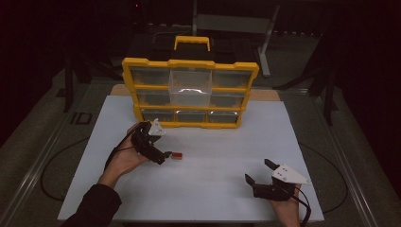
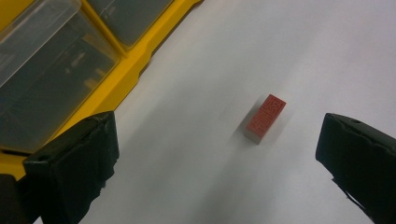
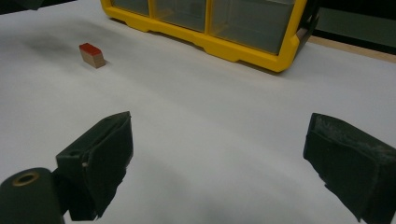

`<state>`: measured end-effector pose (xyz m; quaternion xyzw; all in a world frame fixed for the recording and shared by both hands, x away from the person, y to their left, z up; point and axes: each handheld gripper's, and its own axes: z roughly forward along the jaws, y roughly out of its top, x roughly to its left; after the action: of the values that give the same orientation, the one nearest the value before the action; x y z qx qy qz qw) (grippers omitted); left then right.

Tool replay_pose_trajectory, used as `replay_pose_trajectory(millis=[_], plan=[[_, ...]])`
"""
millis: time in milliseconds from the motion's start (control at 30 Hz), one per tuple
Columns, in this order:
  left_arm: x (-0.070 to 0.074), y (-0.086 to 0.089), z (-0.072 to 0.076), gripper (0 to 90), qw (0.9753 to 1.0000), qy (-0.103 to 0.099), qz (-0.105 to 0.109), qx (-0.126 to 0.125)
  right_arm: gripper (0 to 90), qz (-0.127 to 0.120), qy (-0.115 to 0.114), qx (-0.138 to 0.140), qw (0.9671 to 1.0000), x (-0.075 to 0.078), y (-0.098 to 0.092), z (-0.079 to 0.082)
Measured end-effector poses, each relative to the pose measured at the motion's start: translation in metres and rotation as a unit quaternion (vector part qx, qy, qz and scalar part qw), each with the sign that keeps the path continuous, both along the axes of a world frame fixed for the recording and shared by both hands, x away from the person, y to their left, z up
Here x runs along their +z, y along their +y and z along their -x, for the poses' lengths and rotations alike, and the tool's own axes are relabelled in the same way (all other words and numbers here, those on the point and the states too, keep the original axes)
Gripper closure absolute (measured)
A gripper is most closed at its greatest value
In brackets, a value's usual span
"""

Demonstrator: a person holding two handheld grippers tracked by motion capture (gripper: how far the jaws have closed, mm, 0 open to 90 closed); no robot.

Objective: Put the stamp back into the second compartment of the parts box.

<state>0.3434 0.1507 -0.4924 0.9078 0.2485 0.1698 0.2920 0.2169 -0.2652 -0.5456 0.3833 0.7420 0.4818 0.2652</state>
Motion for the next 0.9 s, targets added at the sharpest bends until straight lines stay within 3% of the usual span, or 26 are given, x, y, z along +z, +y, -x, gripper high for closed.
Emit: replay_pose_trajectory(millis=[233,900], plan=[[-0.006,-0.009,-0.006,0.0,0.9996,0.016,-0.019,-0.011,8.3,0.0,0.0,0.0,1.0,0.0,0.0,0.0],[-0.019,-0.017,-0.018,0.0,0.9969,0.068,-0.03,-0.027,8.3,0.0,0.0,-0.001,1.0,0.0,0.0,0.0]])
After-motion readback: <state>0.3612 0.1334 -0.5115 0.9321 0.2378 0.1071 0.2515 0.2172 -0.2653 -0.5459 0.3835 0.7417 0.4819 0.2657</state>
